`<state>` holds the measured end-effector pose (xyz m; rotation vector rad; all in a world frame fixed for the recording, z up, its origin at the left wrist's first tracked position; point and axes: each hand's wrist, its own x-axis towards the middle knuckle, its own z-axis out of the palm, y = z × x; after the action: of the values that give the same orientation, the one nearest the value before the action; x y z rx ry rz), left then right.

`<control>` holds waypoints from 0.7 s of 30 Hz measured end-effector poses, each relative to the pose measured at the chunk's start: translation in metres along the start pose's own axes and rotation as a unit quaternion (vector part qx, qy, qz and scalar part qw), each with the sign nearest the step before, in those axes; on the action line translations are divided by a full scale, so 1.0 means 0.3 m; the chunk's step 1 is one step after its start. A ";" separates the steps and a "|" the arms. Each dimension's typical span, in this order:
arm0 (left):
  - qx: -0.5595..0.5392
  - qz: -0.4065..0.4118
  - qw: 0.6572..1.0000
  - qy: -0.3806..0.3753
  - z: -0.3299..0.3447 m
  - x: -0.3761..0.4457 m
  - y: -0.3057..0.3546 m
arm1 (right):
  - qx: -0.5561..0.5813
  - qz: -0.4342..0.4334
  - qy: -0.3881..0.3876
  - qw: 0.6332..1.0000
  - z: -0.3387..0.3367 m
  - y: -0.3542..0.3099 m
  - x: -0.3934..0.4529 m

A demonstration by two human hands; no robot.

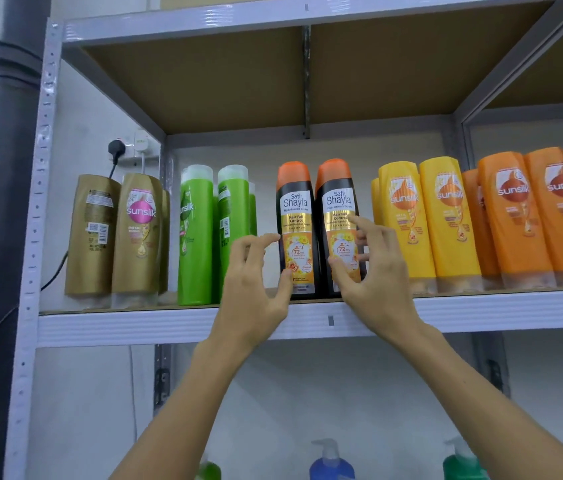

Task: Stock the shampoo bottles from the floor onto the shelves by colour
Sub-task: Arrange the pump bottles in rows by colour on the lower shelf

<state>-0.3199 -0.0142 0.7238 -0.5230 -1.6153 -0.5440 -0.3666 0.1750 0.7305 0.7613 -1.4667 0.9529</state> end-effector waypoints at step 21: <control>0.026 -0.162 0.986 0.006 -0.275 0.019 -0.246 | 0.086 -0.001 0.017 0.996 0.473 -0.316 0.005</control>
<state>-0.3020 -0.1231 0.7340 -0.2172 -1.7100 -0.7428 -0.3487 0.0060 0.7448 0.8670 -1.3660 1.0958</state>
